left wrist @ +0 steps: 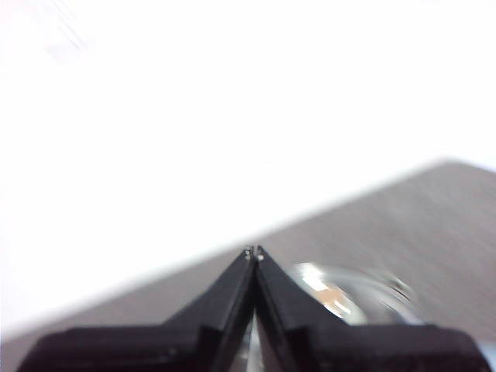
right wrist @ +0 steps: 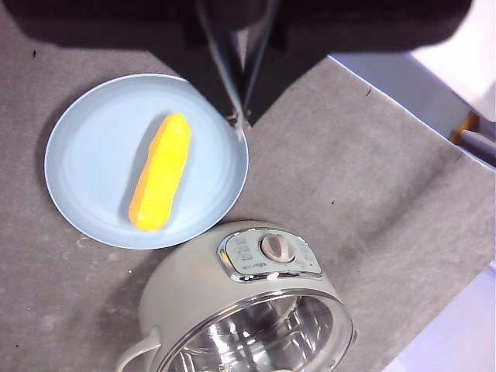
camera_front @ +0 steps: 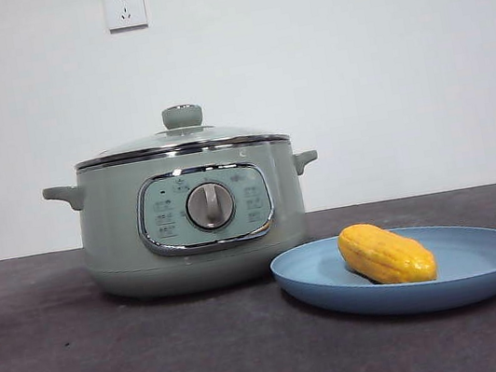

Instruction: Take the corn out from the steamer,put the corn on the plate,close the lid

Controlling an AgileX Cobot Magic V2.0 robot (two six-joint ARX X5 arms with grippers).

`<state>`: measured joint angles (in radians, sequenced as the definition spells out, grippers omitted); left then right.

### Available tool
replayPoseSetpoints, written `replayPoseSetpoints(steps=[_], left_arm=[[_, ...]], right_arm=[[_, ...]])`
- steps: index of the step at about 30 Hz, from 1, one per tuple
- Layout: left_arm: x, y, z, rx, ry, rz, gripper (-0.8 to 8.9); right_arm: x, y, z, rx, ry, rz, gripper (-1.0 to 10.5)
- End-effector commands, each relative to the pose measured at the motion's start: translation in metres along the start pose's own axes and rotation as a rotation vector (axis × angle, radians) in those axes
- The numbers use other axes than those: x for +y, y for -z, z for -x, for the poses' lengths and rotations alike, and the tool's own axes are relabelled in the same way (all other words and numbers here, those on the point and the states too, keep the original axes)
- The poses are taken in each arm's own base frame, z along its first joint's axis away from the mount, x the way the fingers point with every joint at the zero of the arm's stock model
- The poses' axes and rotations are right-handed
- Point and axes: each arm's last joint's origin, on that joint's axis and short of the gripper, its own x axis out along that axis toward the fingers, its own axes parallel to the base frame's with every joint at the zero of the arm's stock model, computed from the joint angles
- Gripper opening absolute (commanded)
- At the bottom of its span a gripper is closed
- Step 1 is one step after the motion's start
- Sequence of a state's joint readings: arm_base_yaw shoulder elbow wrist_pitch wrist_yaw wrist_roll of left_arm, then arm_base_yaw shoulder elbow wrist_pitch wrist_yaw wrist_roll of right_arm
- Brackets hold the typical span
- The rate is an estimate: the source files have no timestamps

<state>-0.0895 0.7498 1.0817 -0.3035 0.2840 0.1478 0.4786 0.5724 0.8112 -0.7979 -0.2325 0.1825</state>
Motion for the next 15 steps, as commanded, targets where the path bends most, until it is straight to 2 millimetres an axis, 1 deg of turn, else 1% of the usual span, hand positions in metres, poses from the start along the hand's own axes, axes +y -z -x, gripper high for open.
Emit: replayPoseSetpoints(steps=[1, 2, 3, 6, 10, 13, 15], left_arm=[[0.002, 0.033, 0.009, -0.057, -0.081, -0.039, -0.04], [0.001, 0.044, 0.013, -0.072, -0.115, -0.046, -0.04], [0.0, 0.059, 0.018, -0.083, -0.156, -0.052, -0.04], [-0.003, 0.096, 0.027, -0.065, -0.231, -0.05, -0.04], [-0.011, 0.148, 0.036, -0.002, -0.272, -0.029, -0.04], [-0.016, 0.181, 0.041, 0.041, -0.296, -0.013, -0.04], [-0.02, 0.198, 0.042, 0.059, -0.293, 0.002, -0.04]], right_arm=[[0.0, 0.001, -0.002, 0.005, 0.001, 0.008, 0.0], [-0.001, 0.001, -0.002, 0.005, 0.002, 0.008, 0.0], [0.0, 0.001, -0.002, 0.004, 0.001, 0.008, 0.0], [0.0, 0.001, -0.002, 0.005, 0.001, 0.008, 0.0], [-0.001, 0.001, -0.002, 0.005, 0.002, 0.008, 0.0], [-0.001, 0.001, -0.002, 0.005, 0.002, 0.008, 0.0], [-0.001, 0.001, -0.002, 0.005, 0.002, 0.008, 0.0]])
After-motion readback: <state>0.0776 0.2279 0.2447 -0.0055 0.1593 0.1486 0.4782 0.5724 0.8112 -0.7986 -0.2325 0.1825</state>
